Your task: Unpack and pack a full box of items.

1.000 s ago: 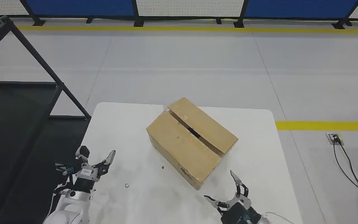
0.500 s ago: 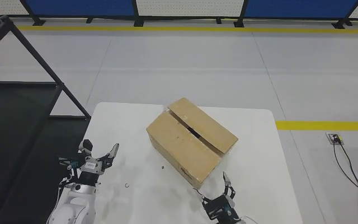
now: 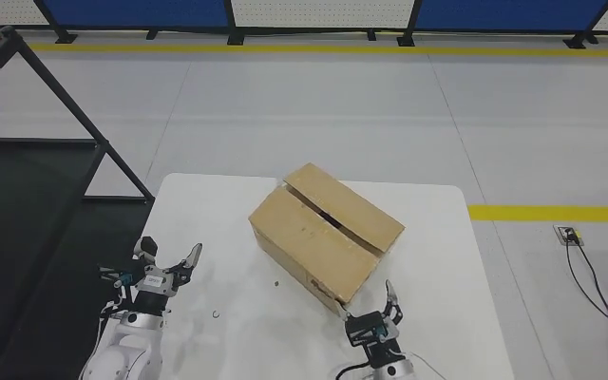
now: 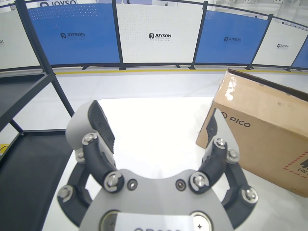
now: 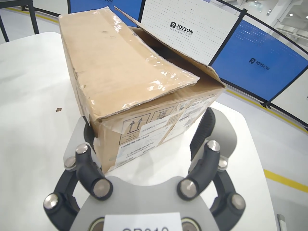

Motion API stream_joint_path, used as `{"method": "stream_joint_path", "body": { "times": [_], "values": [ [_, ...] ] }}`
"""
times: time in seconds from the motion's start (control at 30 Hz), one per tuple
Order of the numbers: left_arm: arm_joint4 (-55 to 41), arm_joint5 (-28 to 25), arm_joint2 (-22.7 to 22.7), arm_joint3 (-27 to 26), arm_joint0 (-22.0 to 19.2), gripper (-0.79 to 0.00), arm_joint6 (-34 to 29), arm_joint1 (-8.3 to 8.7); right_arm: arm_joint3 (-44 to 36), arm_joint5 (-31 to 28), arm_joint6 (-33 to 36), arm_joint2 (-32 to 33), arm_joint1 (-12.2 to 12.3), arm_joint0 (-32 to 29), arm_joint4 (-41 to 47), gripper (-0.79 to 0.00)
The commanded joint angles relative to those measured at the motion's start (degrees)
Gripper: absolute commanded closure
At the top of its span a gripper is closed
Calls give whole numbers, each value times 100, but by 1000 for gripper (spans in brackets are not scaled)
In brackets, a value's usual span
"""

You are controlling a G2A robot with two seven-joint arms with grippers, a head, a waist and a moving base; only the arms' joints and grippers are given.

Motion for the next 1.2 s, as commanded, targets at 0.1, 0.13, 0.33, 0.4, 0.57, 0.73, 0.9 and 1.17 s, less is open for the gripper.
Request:
{"method": "stream_joint_path", "body": {
  "times": [0.1,0.13,0.33,0.4,0.57,0.73,0.9,1.17],
  "values": [
    [101,-68,26,-33,-88,-785,-149,7,-44,96,168,148,-24,40,20,-785],
    [125,-80,38,-17,-131,-785,-192,9,-44,102,199,177,-29,53,23,-785],
    [274,-232,126,241,-443,-785,-383,19,8,47,272,384,-46,117,103,-785],
    [322,-301,155,349,-556,-785,-434,24,8,54,283,474,-48,110,139,-785],
    [377,-483,219,603,-830,-785,-524,35,-71,76,340,693,-47,27,157,-785],
    [406,-752,320,800,-1107,-785,-641,46,-266,206,420,933,-44,-126,116,-785],
    [633,-1034,326,893,-1188,-785,-776,83,-736,-38,312,1020,-32,-369,93,-785],
    [633,-1034,326,893,-1188,-785,-776,83,-909,-377,133,1038,-9,-461,48,-785]
  ]
}}
